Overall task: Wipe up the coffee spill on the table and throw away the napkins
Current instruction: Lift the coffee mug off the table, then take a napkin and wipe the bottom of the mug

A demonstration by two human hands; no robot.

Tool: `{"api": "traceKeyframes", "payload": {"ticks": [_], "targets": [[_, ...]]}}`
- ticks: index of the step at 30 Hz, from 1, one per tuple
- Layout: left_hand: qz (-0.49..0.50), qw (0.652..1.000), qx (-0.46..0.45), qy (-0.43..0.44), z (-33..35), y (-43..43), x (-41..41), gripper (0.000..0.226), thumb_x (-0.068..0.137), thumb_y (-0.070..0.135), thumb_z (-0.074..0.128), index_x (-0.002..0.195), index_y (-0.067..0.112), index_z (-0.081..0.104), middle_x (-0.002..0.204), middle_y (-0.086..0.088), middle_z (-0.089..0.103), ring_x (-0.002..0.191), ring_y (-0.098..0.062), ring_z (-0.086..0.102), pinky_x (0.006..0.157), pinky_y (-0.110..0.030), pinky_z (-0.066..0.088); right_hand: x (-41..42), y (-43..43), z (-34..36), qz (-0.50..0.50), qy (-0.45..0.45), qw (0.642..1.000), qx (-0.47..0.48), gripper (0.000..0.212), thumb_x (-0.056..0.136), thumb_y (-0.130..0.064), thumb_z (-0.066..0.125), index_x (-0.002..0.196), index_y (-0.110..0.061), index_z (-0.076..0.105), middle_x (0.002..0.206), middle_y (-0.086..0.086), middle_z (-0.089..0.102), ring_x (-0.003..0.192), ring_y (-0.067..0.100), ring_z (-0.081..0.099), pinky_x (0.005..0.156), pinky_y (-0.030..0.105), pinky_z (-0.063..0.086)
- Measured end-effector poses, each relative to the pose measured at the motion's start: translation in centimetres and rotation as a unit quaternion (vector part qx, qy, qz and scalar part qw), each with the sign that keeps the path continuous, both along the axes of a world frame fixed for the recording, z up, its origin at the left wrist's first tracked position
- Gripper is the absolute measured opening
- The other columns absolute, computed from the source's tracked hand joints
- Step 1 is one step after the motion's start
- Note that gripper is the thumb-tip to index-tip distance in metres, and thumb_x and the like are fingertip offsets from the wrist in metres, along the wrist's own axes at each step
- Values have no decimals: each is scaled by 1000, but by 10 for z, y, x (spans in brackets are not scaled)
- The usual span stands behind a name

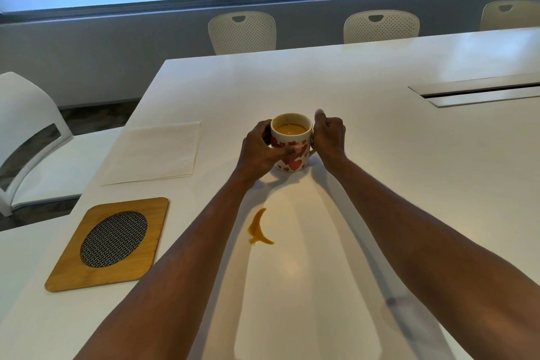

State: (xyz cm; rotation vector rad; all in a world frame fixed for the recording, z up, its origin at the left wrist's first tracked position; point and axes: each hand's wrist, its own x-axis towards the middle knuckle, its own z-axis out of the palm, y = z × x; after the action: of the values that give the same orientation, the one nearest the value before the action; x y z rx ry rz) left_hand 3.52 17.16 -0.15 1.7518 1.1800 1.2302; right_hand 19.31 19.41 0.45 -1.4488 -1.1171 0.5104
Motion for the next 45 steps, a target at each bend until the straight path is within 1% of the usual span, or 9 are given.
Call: {"api": "traceKeyframes", "payload": {"ticks": [3,6,10,13,16,23,31,39,45], "targets": [[-24,1000,-18,-1,-1,-2,-2,71,71,24,84,131,14,48,128,-2,60,116,-20,60,88,-27,55,1,-6,3,5,18,1000,-10,52,103,-30,36,61,-3,52,58,13,55,54,21,53,60,31,46],[-38,997,-70,13,-1,-9,-10,91,68,32,84,144,17,35,146,-4,47,133,-21,47,101,-35,48,3,-18,10,-59,22,998,4,52,105,-32,30,76,-2,60,71,16,62,65,24,60,63,31,44],[7,997,-71,36,1,-32,-38,89,75,36,78,147,14,31,150,-6,42,135,-18,43,105,-32,42,-6,-48,32,-176,-18,977,119,32,102,-24,38,88,0,55,74,14,58,66,22,51,59,29,36],[69,993,-6,96,5,-50,-74,53,81,29,75,127,11,59,129,-5,62,117,-17,59,91,-24,50,-36,-76,48,-87,-62,976,190,26,100,-23,45,84,-5,52,69,6,53,61,16,49,55,21,37],[145,983,29,110,11,-58,-118,21,82,11,72,102,8,72,104,-6,73,98,-19,68,82,-25,53,-75,-93,50,42,-144,968,202,31,97,-21,55,71,-4,54,63,7,55,58,21,51,56,29,35],[223,943,1,248,9,-33,-208,24,81,8,69,104,10,71,111,-9,70,104,-23,64,92,-34,49,-154,-78,9,304,-275,912,22,16,91,-13,62,102,-4,70,105,10,67,96,25,64,88,41,51],[126,920,-55,367,-6,-14,-225,28,85,31,69,110,20,64,128,-3,59,120,-24,50,97,-39,43,-191,-36,3,329,-400,855,-39,23,92,-11,59,114,-6,66,124,10,65,119,27,56,101,33,42],[100,908,-35,406,-5,-10,-226,39,83,32,72,117,16,64,124,-5,63,114,-25,54,88,-37,44,-200,-22,1,337,-460,819,-69,23,89,-13,62,110,-10,70,117,10,69,105,28,63,90,38,52],[98,913,-48,393,-2,-10,-230,35,82,30,72,112,12,69,120,-7,66,112,-27,58,94,-43,48,-202,-23,6,332,-508,793,-49,19,88,-12,60,100,-14,74,109,9,70,97,29,65,85,42,54]]}}
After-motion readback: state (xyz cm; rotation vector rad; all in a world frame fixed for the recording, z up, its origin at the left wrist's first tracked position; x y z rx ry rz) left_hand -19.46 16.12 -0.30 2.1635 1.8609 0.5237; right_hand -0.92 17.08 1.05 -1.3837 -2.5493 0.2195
